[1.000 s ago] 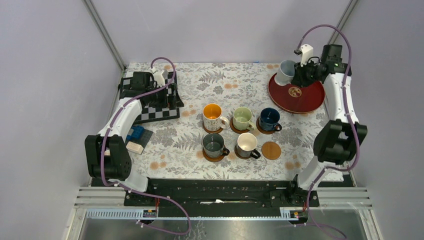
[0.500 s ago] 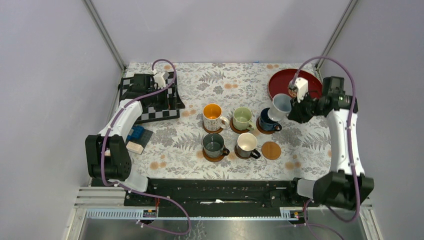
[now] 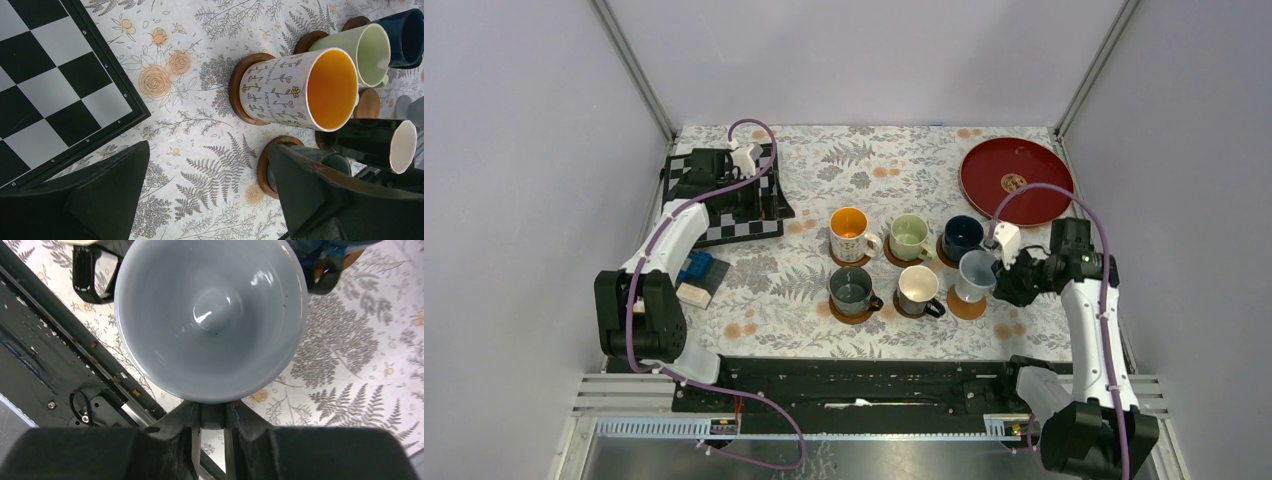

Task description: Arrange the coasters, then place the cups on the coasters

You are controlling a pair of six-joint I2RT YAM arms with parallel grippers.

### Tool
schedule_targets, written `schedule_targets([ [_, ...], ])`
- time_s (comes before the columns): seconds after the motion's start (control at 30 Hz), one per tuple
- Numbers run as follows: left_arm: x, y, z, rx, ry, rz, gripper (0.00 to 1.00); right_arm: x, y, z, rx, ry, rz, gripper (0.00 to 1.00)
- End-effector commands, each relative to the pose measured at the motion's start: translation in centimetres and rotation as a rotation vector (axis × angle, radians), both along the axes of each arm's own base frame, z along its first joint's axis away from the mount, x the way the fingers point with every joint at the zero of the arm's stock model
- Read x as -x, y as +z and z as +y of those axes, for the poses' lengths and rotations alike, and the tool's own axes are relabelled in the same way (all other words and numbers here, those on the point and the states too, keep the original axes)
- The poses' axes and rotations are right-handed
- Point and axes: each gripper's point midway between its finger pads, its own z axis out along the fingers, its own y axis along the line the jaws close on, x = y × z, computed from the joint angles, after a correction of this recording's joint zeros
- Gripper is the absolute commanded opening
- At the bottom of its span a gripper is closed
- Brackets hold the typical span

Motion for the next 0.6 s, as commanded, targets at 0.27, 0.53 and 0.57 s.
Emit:
schedule_targets([
  [0.27,-0.6,1.5,-0.3,0.016,-0.014,-0.084,0.99,0.3,-2.9,0.1,0.012,-0.038,-0.116,0.00],
  [0.53,-1.4,2.0,-0.6,0.028,-0.016,-0.083,0.99,0.2,-4.8,0.2,0.002,-0.061,-0.113,0.00],
  [0.57,-1.4,2.0,-0.6,0.028,-0.018,-0.085,0.99,0.2,-5.0,0.1,0.007,-0.062,-0.117,0.00],
])
